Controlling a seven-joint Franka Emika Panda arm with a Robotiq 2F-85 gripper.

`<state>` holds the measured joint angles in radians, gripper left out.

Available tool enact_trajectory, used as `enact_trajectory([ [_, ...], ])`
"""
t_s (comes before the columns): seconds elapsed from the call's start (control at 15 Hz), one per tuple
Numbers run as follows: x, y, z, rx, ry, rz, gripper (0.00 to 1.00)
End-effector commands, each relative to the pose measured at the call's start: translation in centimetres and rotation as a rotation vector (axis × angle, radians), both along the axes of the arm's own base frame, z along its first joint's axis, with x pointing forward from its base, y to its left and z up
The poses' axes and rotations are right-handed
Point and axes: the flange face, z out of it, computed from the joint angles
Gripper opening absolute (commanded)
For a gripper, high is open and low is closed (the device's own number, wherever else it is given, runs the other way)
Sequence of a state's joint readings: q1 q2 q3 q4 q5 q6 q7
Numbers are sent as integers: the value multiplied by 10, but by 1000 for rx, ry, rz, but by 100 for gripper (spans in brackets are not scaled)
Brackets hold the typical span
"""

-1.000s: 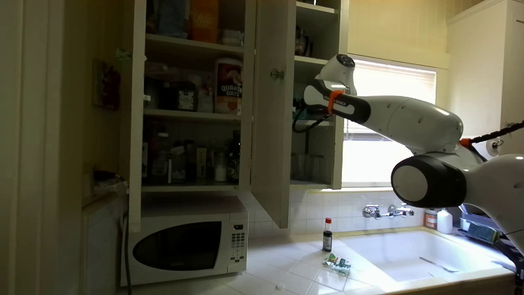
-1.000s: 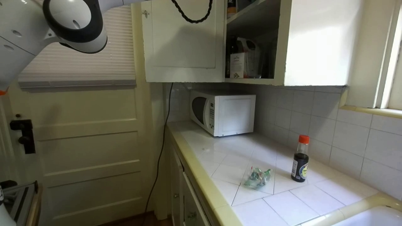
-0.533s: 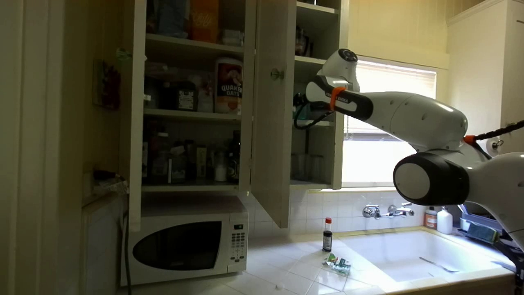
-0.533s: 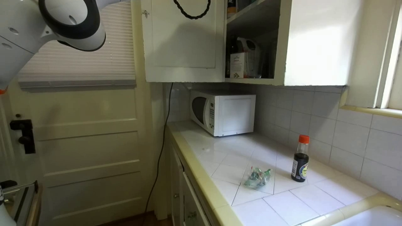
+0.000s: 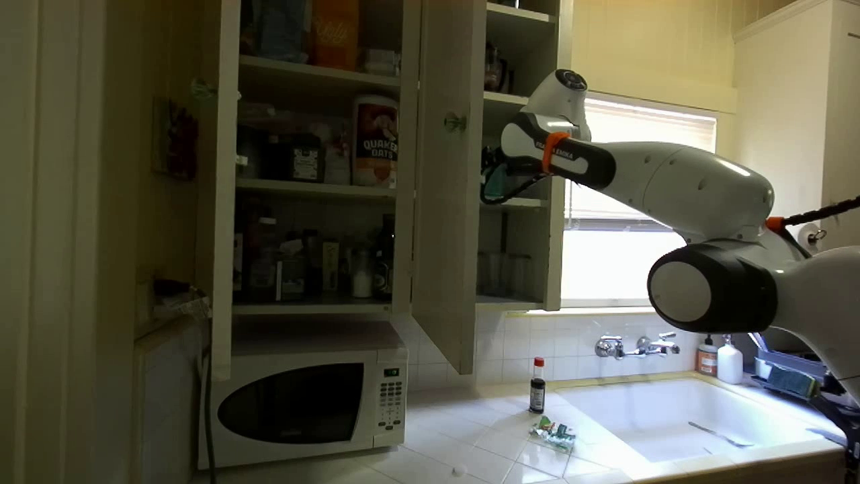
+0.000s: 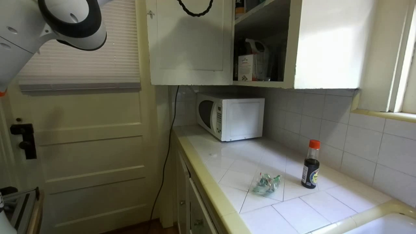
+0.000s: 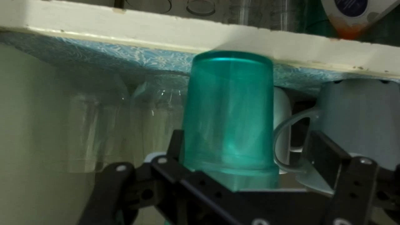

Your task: Put the cup inside the cupboard

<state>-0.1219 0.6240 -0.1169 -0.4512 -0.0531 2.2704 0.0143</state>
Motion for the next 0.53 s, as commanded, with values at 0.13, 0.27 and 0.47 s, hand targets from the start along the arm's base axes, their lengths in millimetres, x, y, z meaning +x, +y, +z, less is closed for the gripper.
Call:
enact_trajectory([
  [0.13, -15, 4, 14, 22, 42, -30, 100],
  [0.27, -18, 2, 16, 32, 52, -30, 100],
  [0.47, -22, 3, 18, 36, 68, -34, 100],
])
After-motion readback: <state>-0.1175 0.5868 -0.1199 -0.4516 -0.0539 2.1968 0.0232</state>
